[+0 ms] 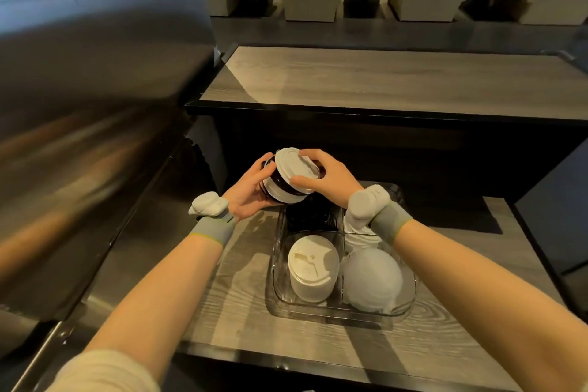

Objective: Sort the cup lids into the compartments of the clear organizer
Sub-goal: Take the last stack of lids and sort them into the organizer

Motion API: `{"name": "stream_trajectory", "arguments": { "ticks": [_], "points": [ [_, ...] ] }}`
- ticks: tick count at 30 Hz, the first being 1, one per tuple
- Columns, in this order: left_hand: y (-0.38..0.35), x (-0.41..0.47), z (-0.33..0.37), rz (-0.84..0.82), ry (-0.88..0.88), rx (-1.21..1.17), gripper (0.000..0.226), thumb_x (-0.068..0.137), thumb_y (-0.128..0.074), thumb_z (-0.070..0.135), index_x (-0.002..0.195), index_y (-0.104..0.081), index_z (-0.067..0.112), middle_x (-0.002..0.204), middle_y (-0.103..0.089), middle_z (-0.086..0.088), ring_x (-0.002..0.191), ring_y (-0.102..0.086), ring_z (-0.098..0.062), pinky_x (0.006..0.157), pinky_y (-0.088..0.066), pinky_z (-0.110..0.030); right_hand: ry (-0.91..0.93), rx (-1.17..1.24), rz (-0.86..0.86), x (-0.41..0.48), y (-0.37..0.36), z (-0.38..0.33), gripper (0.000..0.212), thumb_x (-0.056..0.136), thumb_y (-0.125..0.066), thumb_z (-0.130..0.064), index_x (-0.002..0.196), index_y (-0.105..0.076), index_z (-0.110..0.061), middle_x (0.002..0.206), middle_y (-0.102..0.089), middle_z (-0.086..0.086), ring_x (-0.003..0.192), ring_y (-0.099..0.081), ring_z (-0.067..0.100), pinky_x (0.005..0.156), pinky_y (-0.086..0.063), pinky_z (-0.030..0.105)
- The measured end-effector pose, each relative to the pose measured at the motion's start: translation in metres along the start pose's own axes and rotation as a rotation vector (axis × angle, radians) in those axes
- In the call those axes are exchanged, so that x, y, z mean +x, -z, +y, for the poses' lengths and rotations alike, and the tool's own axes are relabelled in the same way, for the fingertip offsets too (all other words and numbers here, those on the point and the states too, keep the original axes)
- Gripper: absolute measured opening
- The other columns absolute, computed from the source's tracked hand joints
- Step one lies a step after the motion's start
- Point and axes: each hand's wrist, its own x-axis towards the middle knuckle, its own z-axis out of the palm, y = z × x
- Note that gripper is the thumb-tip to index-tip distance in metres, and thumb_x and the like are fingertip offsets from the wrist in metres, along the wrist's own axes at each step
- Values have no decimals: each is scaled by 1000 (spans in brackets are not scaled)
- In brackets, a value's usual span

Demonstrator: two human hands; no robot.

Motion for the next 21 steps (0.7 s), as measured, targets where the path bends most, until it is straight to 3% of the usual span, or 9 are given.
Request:
{"name": "stream_trajectory", "arguments": {
  "ticks": [3,6,8,10,13,15,21],
  "points": [
    [-5,1,-1,11,-2,-24,56,95,-46,23,146,-27,31,147,-39,-7,127,-44,-32,89,-47,-48,-30,139,-29,-6,10,1,55,86,-62,-28,135,-40,-17,134,-48,3,119,-45,14,95,-38,24],
    [-10,4,-1,23,-1,-82,56,94,-47,18,145,-30,30,148,-39,-8,122,-47,-31,84,-49,-46,-102,293,40,-8,24,9,45,90,-55,-26,132,-43,-16,123,-51,4,112,-48,15,85,-42,17],
    [-11,6,-1,44,10,-123,55,93,-47,16,145,-31,30,149,-38,-7,123,-46,-30,84,-48,-46,-147,271,103,-9,35,19,39,89,-56,-30,126,-48,-20,121,-50,8,110,-49,20,83,-43,18],
    [-13,9,0,50,16,-148,56,93,-47,16,145,-32,30,150,-36,-7,123,-46,-30,82,-48,-45,-228,-25,138,-8,50,35,38,87,-58,-36,122,-49,-24,123,-48,11,115,-45,27,92,-43,32],
    [-15,10,1,50,18,-157,54,93,-48,16,143,-34,29,148,-39,-9,115,-50,-28,78,-49,-42,-466,-584,-56,-18,67,57,50,83,-59,-45,126,-47,-23,128,-48,13,120,-43,32,100,-37,41],
    [-16,11,1,55,28,-162,59,89,-53,17,144,-34,29,149,-38,-9,119,-48,-30,78,-49,-43,-534,-718,-158,-26,66,69,53,81,-59,-47,127,-47,-23,130,-49,12,122,-44,32,102,-37,41],
    [-23,10,2,54,51,-129,55,94,-45,14,145,-32,28,145,-42,-11,116,-49,-31,78,-49,-43,-372,-920,-279,-34,47,97,62,77,-65,-46,129,-43,-20,125,-58,7,119,-51,27,105,-28,36]
  ]
}}
